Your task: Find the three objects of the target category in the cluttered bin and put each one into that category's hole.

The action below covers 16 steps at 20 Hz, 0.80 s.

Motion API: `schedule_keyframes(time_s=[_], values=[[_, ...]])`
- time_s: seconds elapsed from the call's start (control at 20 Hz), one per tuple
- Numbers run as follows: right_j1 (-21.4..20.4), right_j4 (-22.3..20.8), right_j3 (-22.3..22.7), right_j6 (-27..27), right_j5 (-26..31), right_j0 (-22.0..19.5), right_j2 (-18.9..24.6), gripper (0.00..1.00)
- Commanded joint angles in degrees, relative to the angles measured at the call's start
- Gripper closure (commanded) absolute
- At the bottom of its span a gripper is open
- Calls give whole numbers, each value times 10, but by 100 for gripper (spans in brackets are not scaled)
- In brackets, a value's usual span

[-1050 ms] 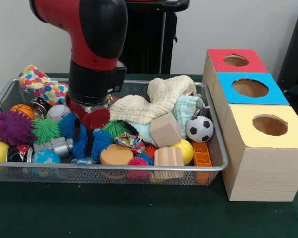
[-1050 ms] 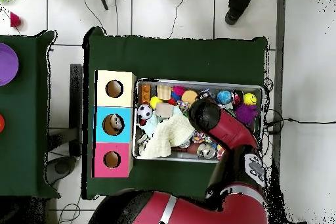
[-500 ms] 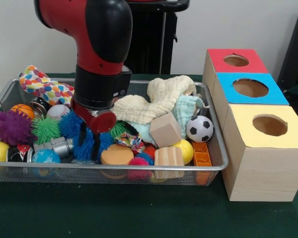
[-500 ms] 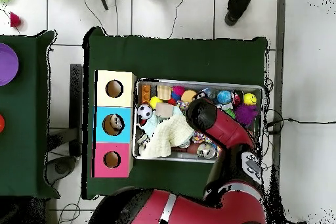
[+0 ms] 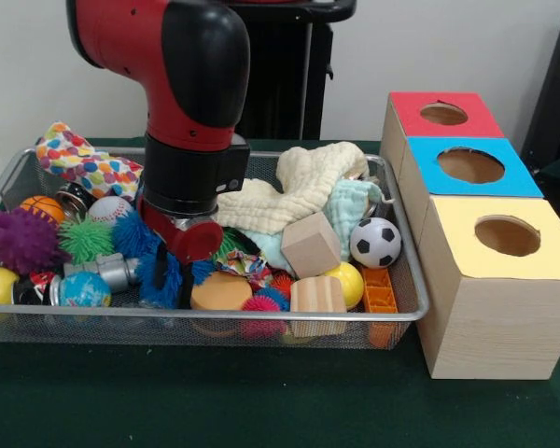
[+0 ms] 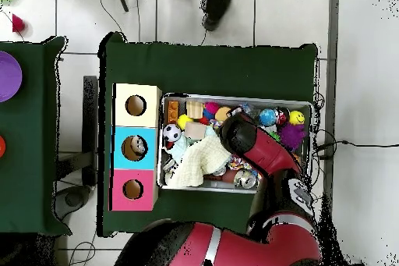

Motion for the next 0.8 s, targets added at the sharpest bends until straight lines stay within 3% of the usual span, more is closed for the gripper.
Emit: schedule_keyframes(time_s=[0.05, 0.35, 0.8], values=[[16, 3, 11, 91, -22, -15, 77, 0], [12, 5, 6, 88, -12, -16, 79, 0], [45, -9, -16, 86, -71, -21, 76, 0]])
